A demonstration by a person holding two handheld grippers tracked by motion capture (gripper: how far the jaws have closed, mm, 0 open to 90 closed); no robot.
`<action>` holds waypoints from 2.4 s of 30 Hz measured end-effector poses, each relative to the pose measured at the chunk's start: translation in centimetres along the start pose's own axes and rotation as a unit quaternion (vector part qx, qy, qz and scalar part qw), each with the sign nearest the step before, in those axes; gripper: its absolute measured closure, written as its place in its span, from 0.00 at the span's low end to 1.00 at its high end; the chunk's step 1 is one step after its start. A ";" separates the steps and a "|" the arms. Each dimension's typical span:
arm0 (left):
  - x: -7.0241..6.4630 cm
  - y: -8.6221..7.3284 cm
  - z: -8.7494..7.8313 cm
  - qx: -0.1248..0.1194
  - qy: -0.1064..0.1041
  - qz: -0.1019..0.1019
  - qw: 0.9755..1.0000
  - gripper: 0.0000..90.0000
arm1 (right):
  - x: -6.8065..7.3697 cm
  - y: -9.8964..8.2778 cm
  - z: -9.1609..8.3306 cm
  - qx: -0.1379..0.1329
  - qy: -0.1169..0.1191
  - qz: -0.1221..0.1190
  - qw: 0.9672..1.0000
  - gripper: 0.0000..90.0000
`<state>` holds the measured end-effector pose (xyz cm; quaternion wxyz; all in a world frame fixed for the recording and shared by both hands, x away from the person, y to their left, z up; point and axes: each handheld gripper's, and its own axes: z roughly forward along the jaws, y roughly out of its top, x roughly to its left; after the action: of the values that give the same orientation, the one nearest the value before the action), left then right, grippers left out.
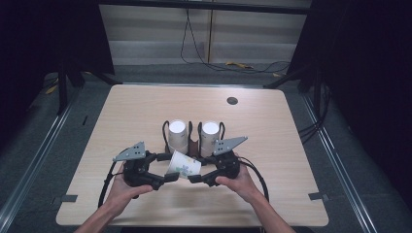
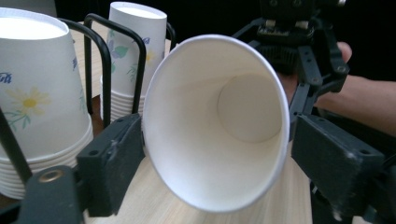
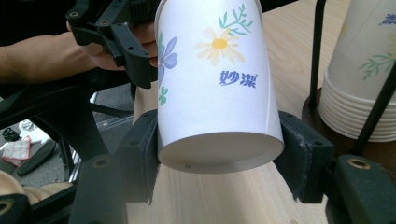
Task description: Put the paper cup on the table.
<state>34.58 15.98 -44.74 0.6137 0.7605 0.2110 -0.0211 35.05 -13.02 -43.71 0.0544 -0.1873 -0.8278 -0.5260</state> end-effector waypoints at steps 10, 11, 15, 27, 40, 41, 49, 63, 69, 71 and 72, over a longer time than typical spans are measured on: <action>0.0 -0.1 0.3 -0.010 -0.006 -0.010 1.000 0.20 | 0.5 -0.2 0.2 -0.008 -0.007 -0.009 1.000 0.42; 0.1 -0.1 0.4 -0.011 -0.011 -0.012 1.000 0.20 | 0.5 -0.2 0.2 -0.011 -0.007 -0.009 1.000 0.42; 0.0 -0.1 0.5 -0.008 -0.008 -0.008 1.000 0.20 | 0.5 -0.3 0.2 -0.011 -0.006 -0.010 1.000 0.42; 0.3 -0.1 1.0 -0.007 -0.038 -0.020 0.999 0.19 | 0.7 -0.3 0.5 -0.006 0.004 -0.016 1.000 0.42; 0.1 0.0 1.4 -0.009 -0.049 -0.013 0.999 0.21 | 0.9 -0.3 0.4 -0.003 0.007 -0.030 1.000 0.42; 0.0 0.0 1.4 -0.011 -0.050 -0.011 0.999 0.22 | 0.9 -0.3 0.4 -0.002 0.007 -0.028 1.000 0.42; 0.3 0.0 1.2 -0.018 -0.065 -0.023 0.997 0.30 | 0.5 -0.4 0.7 0.011 0.010 -0.018 1.000 0.37; 0.2 0.3 1.4 -0.016 -0.061 -0.022 0.998 0.32 | 0.0 -0.6 1.0 0.015 0.002 -0.003 1.000 0.24; 0.3 0.9 1.2 -0.003 -0.052 -0.007 0.999 0.32 | -0.4 -0.8 0.7 0.017 -0.012 0.007 1.000 0.17; 0.3 1.0 1.1 0.003 -0.050 -0.010 0.999 0.32 | -0.4 -0.9 0.5 0.014 -0.016 0.009 1.000 0.17; 0.3 1.0 1.0 0.006 -0.048 -0.009 0.999 0.32 | -0.4 -0.9 0.4 0.014 -0.017 0.011 1.000 0.17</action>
<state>35.45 15.00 -44.18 0.6187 0.7601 0.1882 -0.0642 35.13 -13.14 -44.79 0.0484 -0.2043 -0.8337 -0.5108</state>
